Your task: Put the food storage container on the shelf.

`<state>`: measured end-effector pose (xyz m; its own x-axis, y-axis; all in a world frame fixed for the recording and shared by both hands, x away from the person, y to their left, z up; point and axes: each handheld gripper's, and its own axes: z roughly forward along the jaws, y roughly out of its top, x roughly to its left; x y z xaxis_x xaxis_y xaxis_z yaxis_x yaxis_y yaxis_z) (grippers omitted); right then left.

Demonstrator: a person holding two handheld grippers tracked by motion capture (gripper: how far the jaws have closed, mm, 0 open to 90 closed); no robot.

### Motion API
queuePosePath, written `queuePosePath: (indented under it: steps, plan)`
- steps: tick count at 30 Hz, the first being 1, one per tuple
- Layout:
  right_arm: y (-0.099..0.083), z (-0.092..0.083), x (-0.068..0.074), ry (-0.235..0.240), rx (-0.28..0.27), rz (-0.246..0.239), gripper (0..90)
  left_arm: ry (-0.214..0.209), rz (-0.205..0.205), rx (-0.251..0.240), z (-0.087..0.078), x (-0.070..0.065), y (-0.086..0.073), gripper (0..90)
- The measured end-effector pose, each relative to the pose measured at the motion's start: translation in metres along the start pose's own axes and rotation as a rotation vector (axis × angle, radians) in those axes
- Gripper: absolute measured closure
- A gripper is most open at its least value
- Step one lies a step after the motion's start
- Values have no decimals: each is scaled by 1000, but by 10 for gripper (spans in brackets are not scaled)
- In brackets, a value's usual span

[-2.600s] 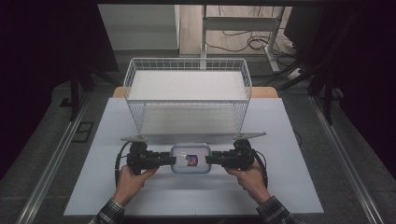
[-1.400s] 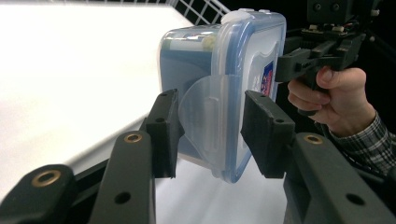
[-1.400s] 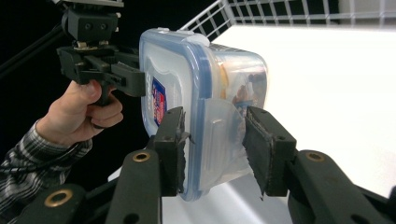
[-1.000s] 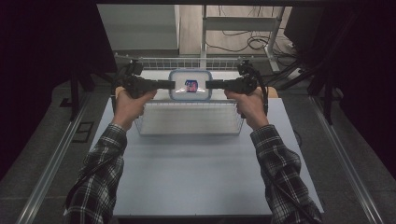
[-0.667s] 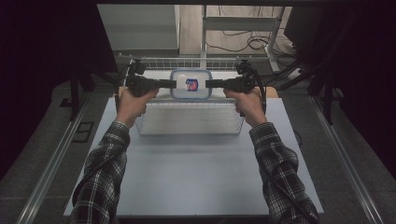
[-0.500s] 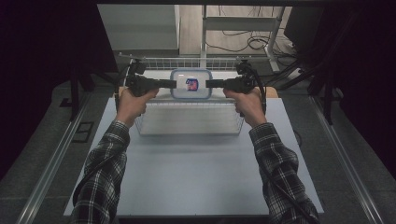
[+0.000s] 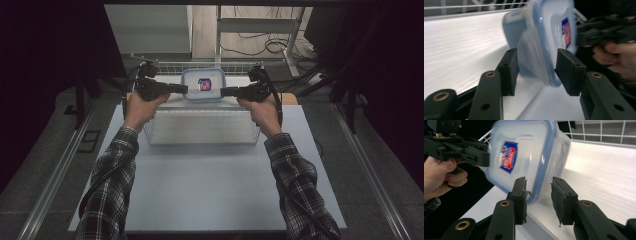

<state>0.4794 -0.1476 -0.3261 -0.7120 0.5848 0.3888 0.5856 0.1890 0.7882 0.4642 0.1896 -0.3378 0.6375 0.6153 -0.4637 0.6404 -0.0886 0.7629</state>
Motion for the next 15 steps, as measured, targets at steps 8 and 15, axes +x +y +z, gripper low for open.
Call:
queuePosePath:
  steps: [8, 15]
  plan:
    - [6, 0, 5, -65, -20, -12, 622, 11, 1, -15, 3, -2, 0, 545]
    - [12, 5, 5, -100, -44, -5, 617, 77, -5, -61, 5, -5, 4, 537]
